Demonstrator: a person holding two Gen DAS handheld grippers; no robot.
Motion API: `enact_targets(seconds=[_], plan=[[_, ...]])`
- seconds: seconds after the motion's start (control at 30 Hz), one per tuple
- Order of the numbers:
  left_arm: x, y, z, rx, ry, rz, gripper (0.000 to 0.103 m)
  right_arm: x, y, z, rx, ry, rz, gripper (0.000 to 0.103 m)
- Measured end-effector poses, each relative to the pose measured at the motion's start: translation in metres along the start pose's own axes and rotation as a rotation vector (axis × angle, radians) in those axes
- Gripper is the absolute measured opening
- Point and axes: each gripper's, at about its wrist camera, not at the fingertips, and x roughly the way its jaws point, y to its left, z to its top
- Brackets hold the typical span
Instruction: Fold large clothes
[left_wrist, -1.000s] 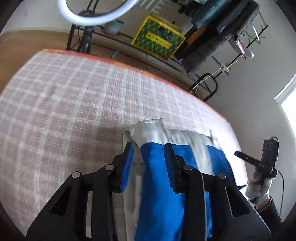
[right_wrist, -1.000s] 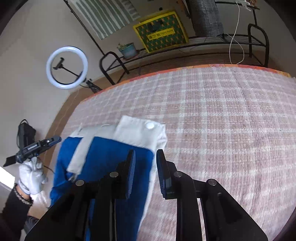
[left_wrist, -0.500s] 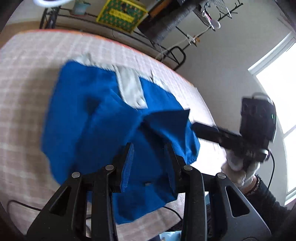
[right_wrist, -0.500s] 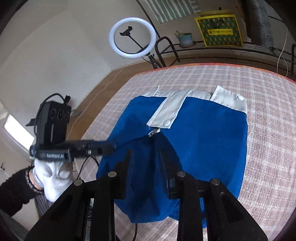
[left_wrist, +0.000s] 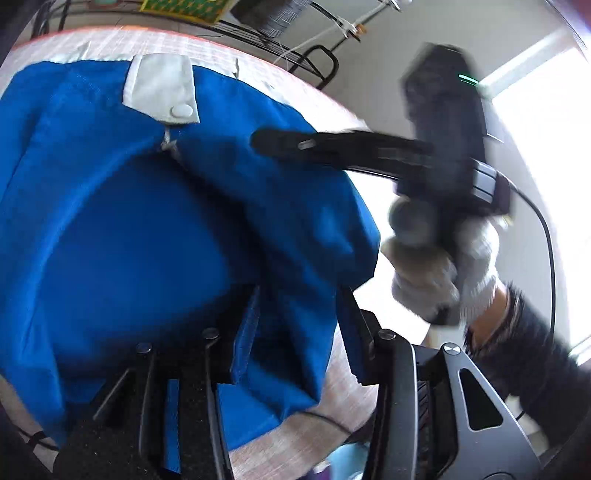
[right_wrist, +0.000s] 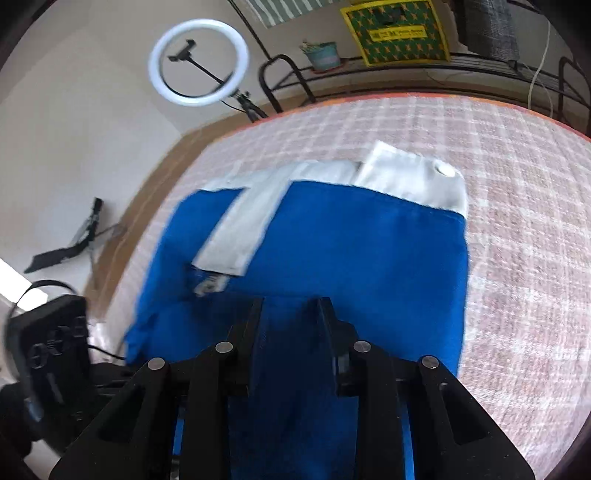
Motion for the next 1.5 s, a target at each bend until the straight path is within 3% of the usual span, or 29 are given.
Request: enact_targets(seconds=[0.07,0.13,0.2,0.3,0.37,0.43,0.5,0.6,0.77,0.83,0.9,1.0,1.13,1.2,1.27,1.33,1.5], plan=[[-0.014,-0.002,-0.006,0.021,0.004,0.018,0.043,-0.001,-0.006,-0.003,0.012,0.002,-0.013,0.012],[-0.04,-0.007,-0.011,0.062,-0.048,0.06,0.043,-0.02,-0.005,-0.004,0.019,-0.038,-0.018,0.019],[-0.068,-0.005,-0.014,0.082,-0.108,0.102,0.043,-0.043,-0.001,-0.01,0.015,-0.076,-0.016,0.019],[-0.103,0.006,-0.02,0.051,-0.16,0.182,0.043,-0.073,0.021,-0.028,-0.062,-0.099,0.01,0.019],[-0.118,0.018,-0.025,0.012,-0.163,0.24,0.043,-0.082,0.039,-0.042,-0.112,-0.079,-0.04,0.02],[-0.128,0.031,-0.03,-0.037,-0.159,0.257,0.043,-0.082,0.049,-0.059,-0.063,-0.027,-0.068,0.025],[-0.128,0.035,-0.033,-0.09,-0.14,0.262,0.043,-0.075,0.053,-0.075,0.033,0.037,-0.07,0.035],[-0.116,0.033,-0.034,-0.113,-0.097,0.281,0.043,-0.059,0.057,-0.087,0.126,0.102,-0.069,0.036],[-0.079,0.023,-0.032,-0.074,0.011,0.377,0.043,-0.034,0.057,-0.091,0.174,0.181,-0.126,0.037],[-0.071,0.022,-0.035,-0.059,0.026,0.418,0.043,-0.037,0.065,-0.089,0.13,0.148,-0.167,0.037],[-0.073,0.025,-0.033,-0.072,0.003,0.419,0.043,-0.046,0.084,-0.085,0.0,0.092,-0.177,0.037],[-0.079,0.043,-0.036,-0.127,0.006,0.41,0.043,-0.042,0.097,-0.08,-0.069,0.13,-0.21,0.037],[-0.072,0.052,-0.036,-0.16,0.028,0.401,0.027,-0.021,0.071,-0.075,0.17,0.212,-0.196,0.037],[-0.069,0.049,-0.036,-0.137,0.027,0.407,0.017,-0.014,0.069,-0.073,0.226,0.237,-0.194,0.037],[-0.07,0.047,-0.037,-0.127,0.015,0.408,0.013,-0.012,0.073,-0.072,0.214,0.248,-0.218,0.039],[-0.071,0.047,-0.039,-0.121,0.008,0.408,0.011,-0.013,0.083,-0.075,0.19,0.263,-0.22,0.049],[-0.073,0.046,-0.04,-0.111,-0.004,0.403,0.008,0.006,0.099,-0.076,0.123,0.336,-0.338,0.049]])
